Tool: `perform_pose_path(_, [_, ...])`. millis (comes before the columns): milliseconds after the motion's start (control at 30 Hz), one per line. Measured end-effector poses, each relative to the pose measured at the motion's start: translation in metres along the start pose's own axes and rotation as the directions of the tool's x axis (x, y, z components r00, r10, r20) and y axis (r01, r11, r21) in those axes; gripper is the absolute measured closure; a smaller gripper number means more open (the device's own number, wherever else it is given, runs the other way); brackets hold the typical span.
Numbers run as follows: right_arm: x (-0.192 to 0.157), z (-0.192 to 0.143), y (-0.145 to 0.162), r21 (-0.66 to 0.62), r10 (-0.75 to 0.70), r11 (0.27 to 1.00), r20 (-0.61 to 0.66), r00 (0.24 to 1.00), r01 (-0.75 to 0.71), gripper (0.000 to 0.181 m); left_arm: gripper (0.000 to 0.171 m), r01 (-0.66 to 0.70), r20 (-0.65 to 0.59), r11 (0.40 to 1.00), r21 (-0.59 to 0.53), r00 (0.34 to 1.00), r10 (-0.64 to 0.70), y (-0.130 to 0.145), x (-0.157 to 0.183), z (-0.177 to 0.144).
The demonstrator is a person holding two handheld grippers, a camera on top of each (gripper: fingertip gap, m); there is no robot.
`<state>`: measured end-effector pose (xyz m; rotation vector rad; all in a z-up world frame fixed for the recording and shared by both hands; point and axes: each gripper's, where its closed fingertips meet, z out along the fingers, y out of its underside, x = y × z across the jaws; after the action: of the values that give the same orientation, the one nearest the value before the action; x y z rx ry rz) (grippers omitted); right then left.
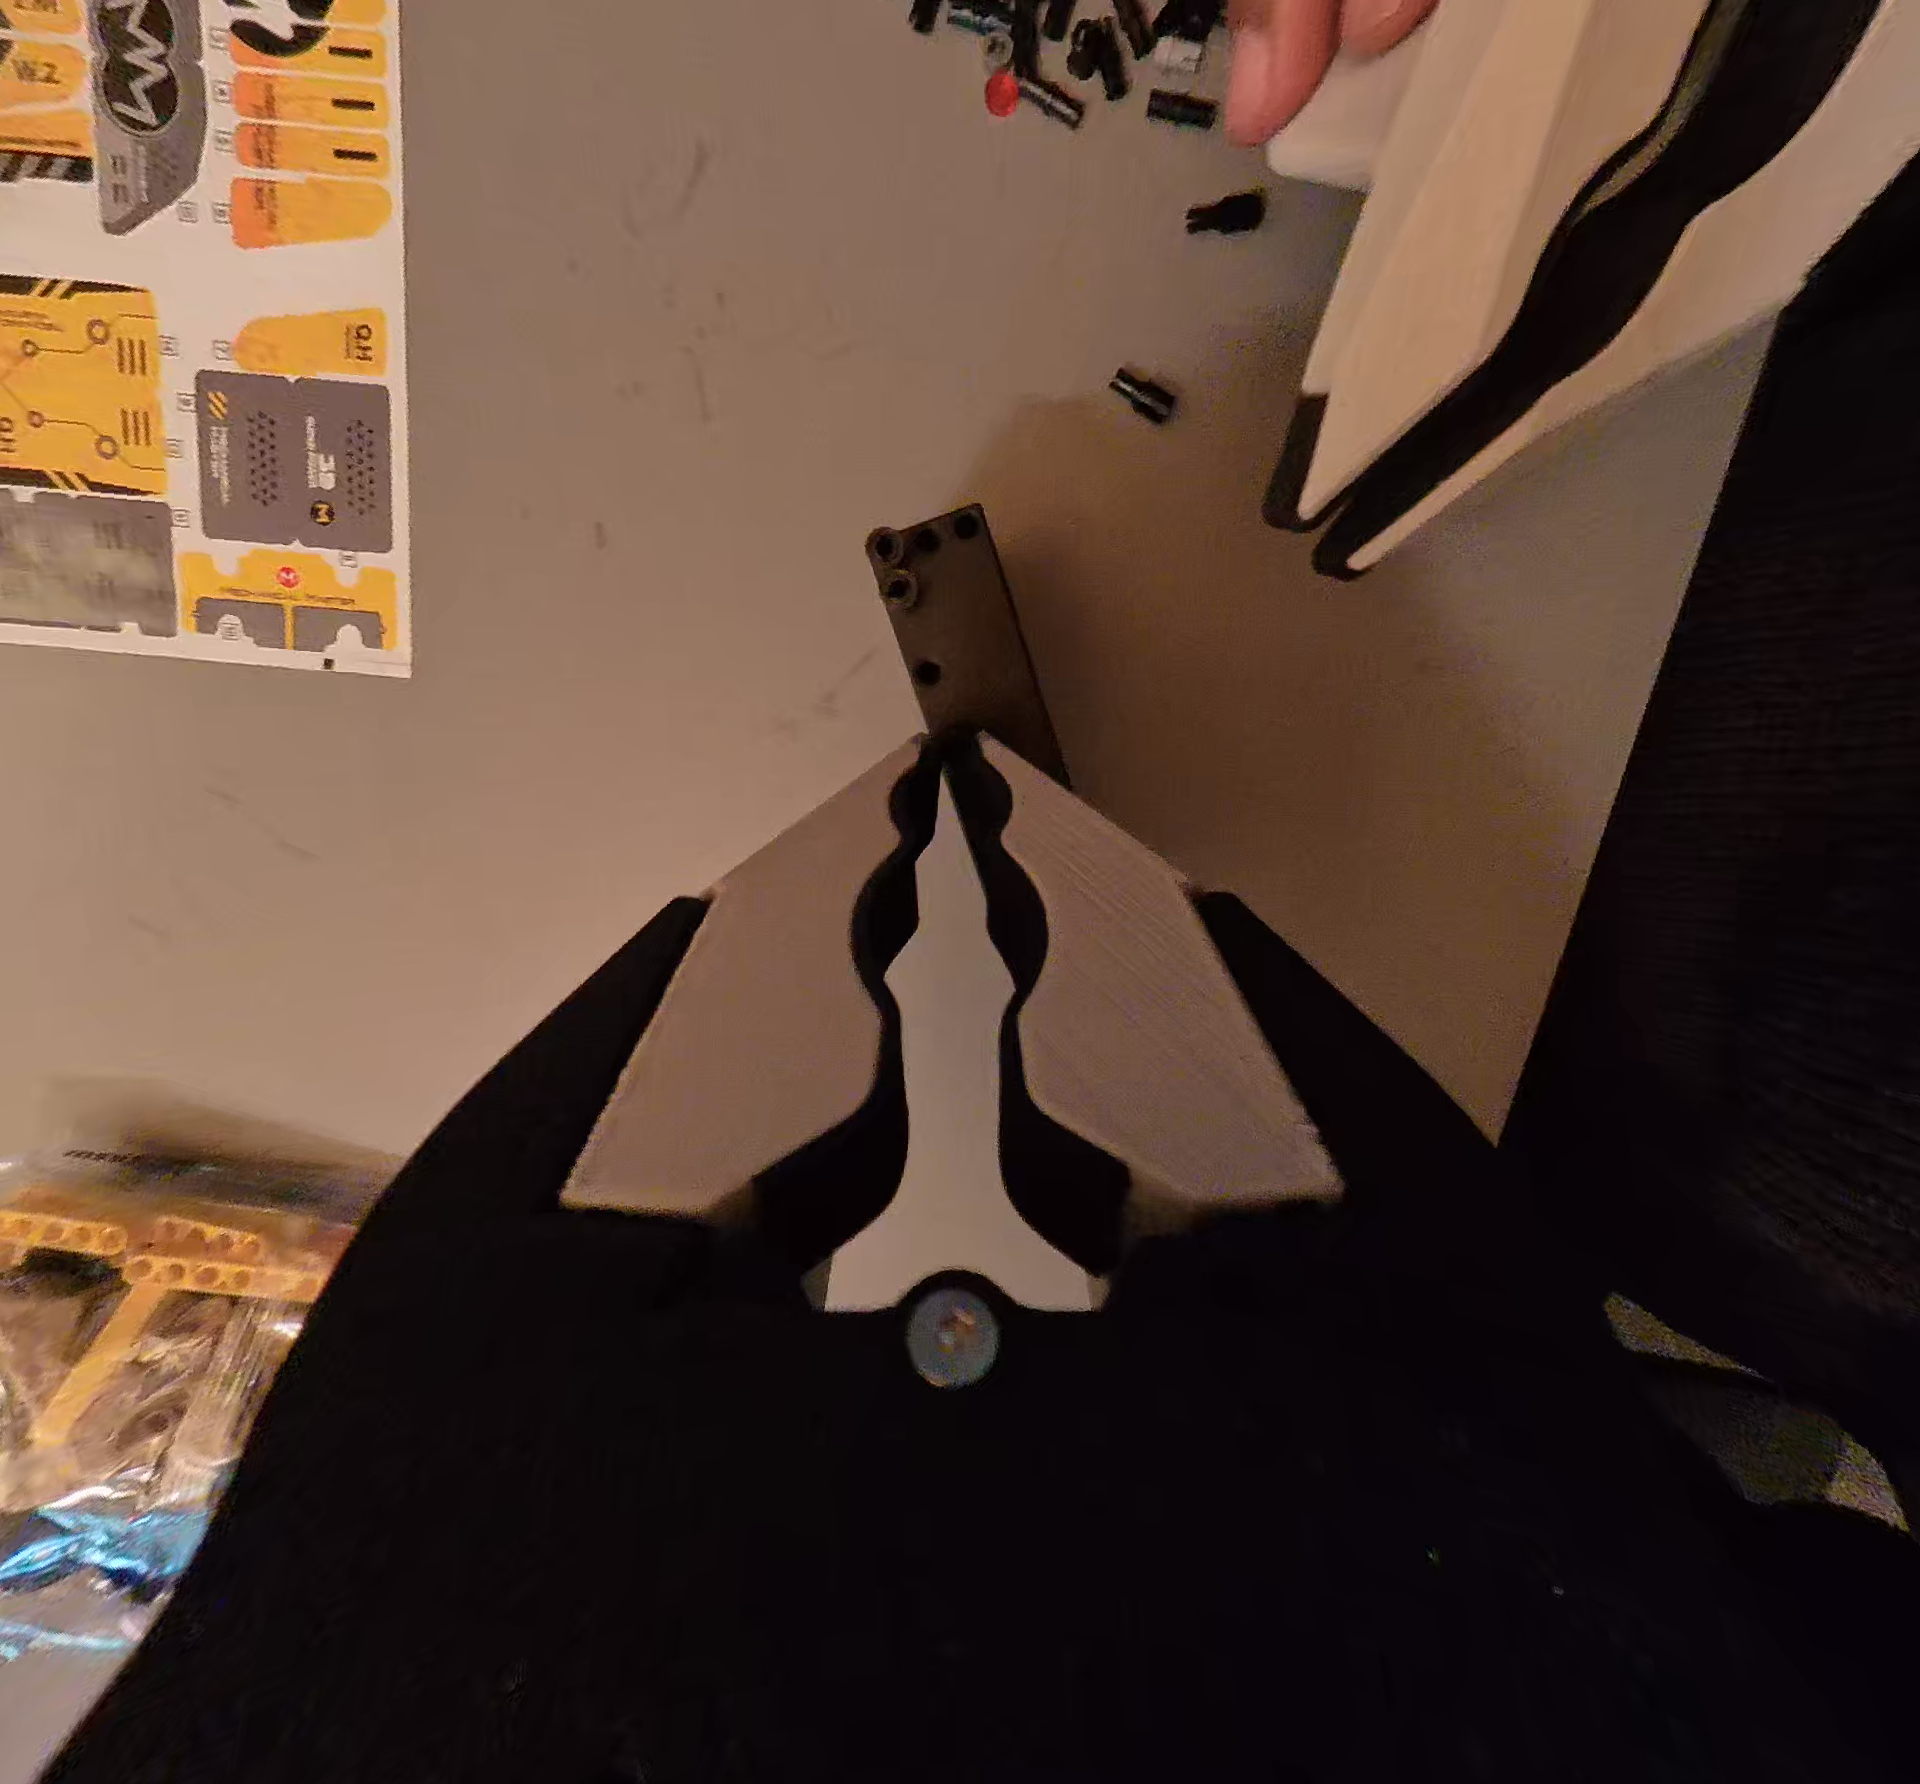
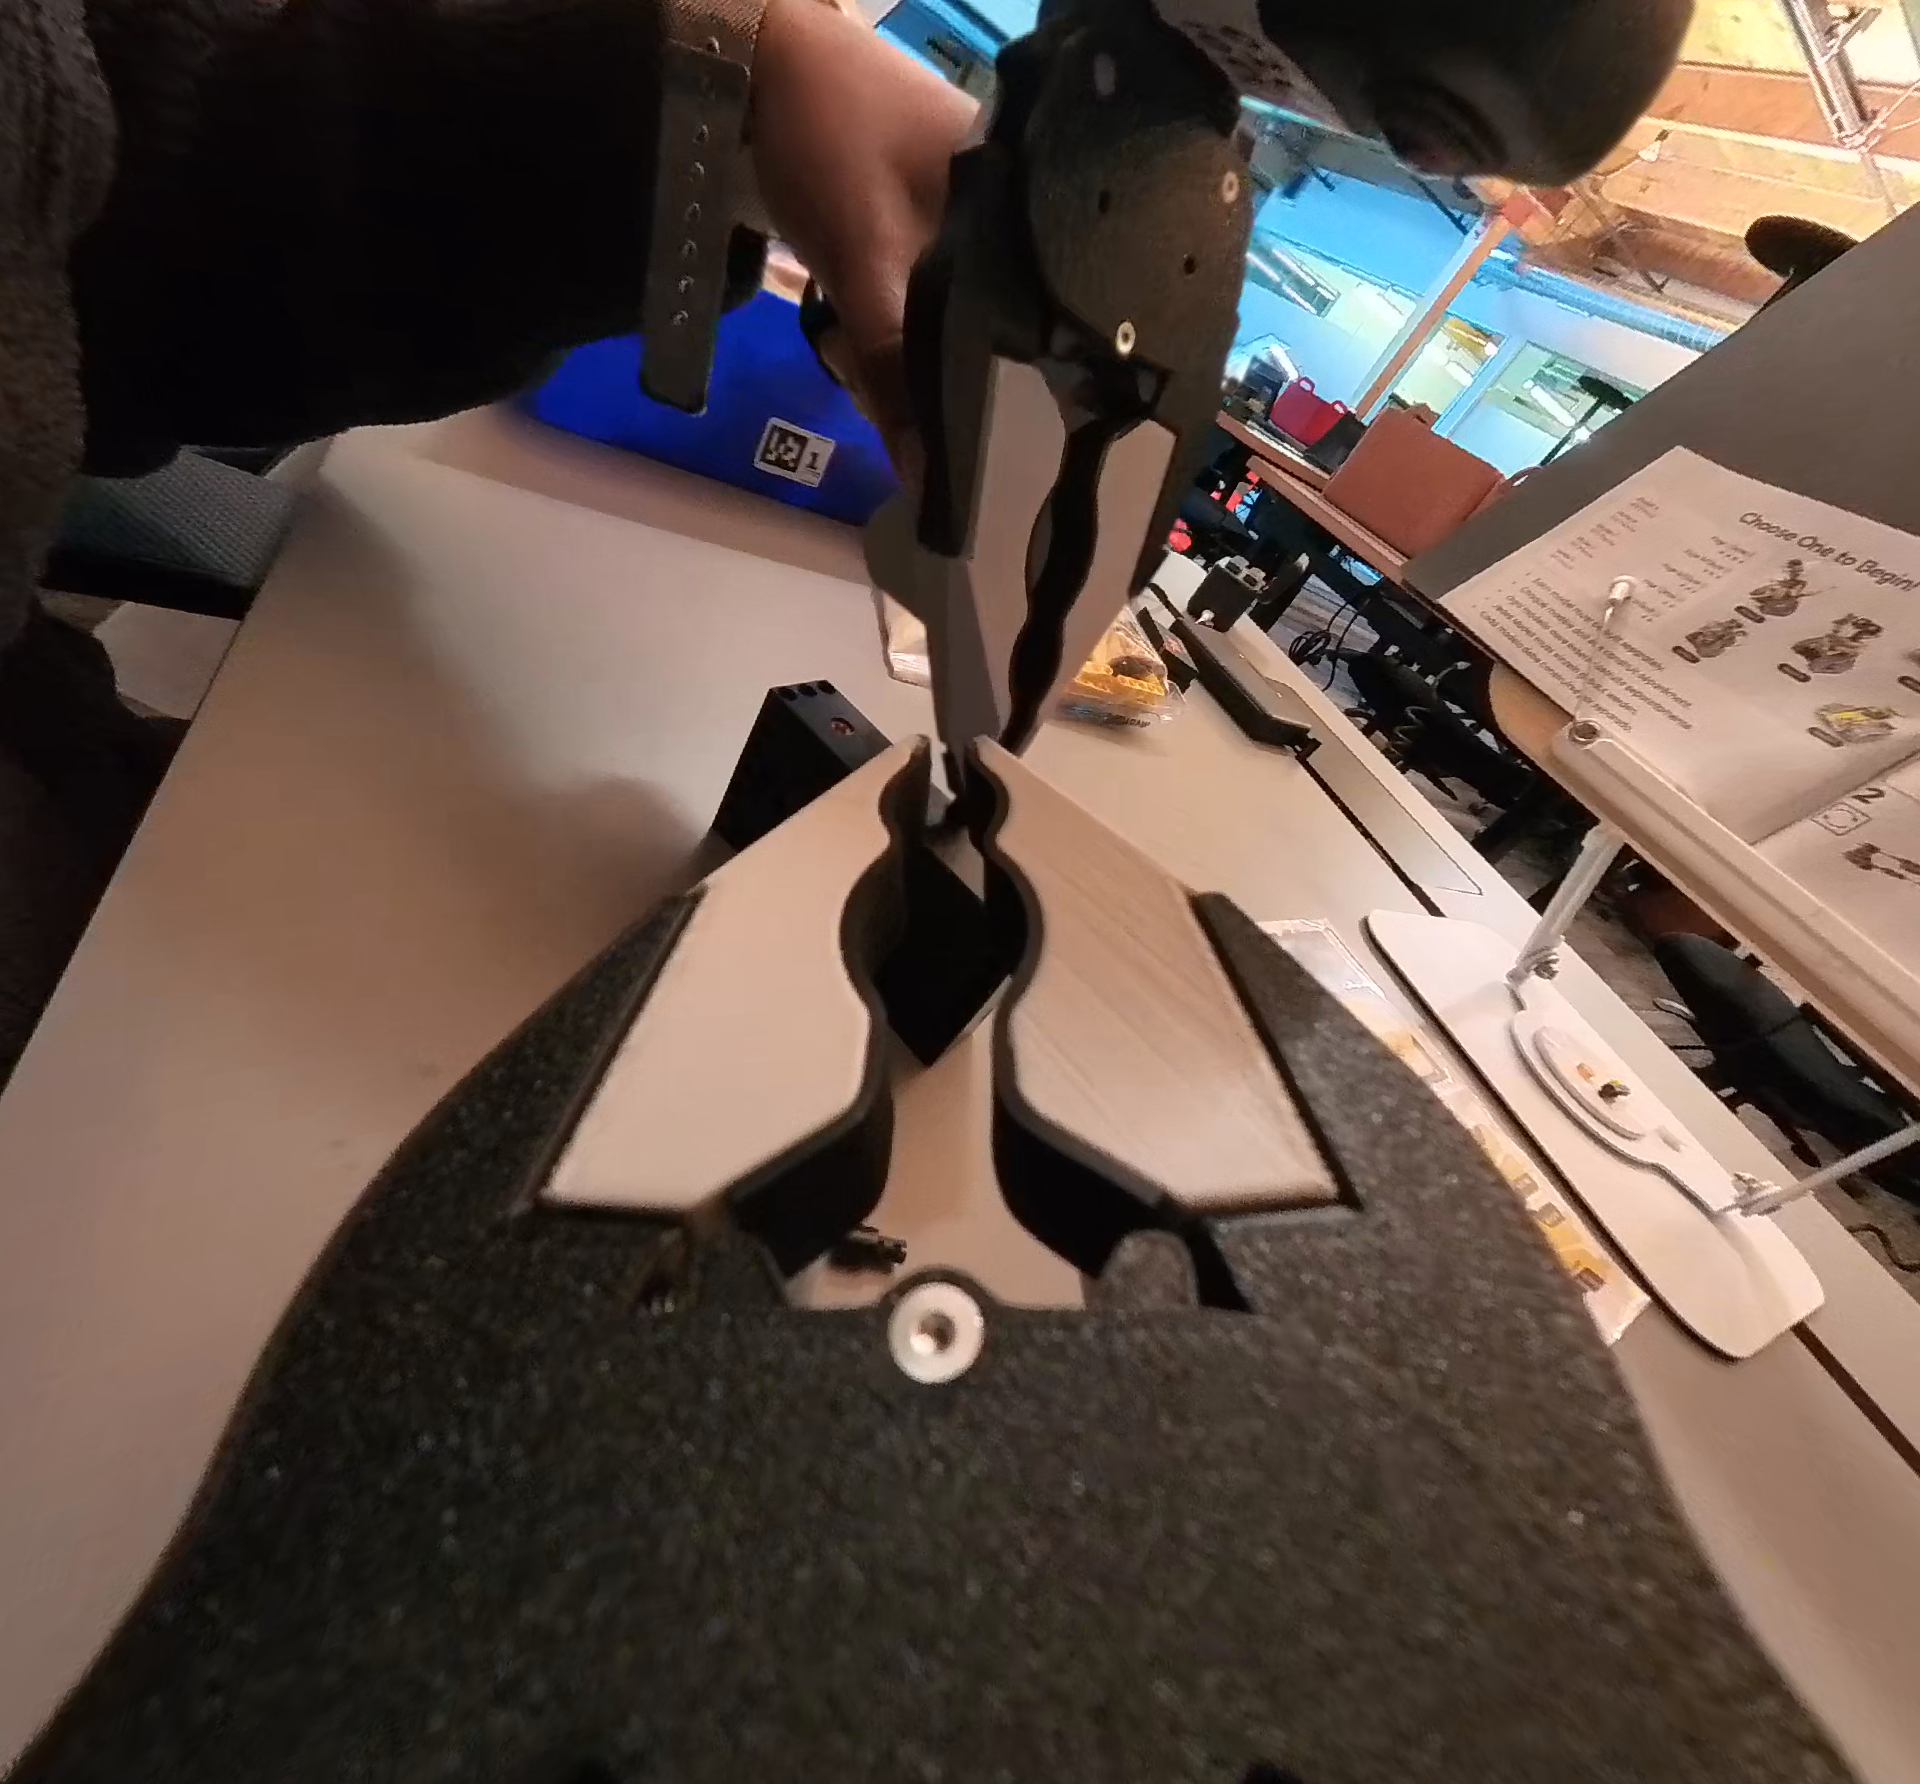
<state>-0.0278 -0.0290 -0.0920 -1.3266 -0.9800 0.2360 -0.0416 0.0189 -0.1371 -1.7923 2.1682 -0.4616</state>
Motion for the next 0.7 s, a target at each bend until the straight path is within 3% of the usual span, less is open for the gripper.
perform_pose_path(700, [0.0014,-0.0017,-0.0017,0.011,0.006,1.0,-0.001,1.0,-0.006,0.176,0.168,0.03,-0.042,0.999,-0.03,0.999,-0.031,0.0012,0.0013,-0.0005])
